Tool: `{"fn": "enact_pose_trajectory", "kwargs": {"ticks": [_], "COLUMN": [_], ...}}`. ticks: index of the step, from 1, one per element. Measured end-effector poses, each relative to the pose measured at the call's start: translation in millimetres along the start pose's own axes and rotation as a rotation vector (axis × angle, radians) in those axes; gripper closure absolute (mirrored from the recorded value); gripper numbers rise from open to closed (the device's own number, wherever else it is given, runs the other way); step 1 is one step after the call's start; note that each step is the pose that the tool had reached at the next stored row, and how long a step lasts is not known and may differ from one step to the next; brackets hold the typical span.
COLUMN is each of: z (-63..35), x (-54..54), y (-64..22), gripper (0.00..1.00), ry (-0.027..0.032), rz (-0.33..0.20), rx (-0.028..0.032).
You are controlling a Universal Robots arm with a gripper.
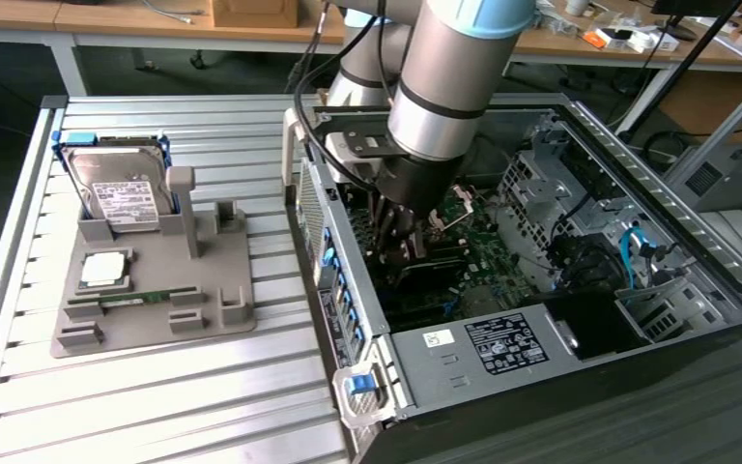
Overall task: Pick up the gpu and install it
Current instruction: 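Press down on the gpu until it lock into place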
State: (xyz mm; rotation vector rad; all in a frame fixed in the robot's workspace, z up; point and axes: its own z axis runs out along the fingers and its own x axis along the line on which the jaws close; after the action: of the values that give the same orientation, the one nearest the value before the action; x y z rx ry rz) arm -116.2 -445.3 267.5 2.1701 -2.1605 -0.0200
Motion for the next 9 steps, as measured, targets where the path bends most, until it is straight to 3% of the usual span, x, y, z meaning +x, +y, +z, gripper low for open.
{"fn": "enact_pose_trajectory", "kwargs": {"ticks": [4,9], "z": [-0.6,0.2], "x": [1.6,2.2], "y": [0.6,0.8], "gripper": [0.89,0.89], "ry": [0.0032,0.0019], "rz": [-0.001,-0.001], "rx": [-0.0018,-0.001]}}
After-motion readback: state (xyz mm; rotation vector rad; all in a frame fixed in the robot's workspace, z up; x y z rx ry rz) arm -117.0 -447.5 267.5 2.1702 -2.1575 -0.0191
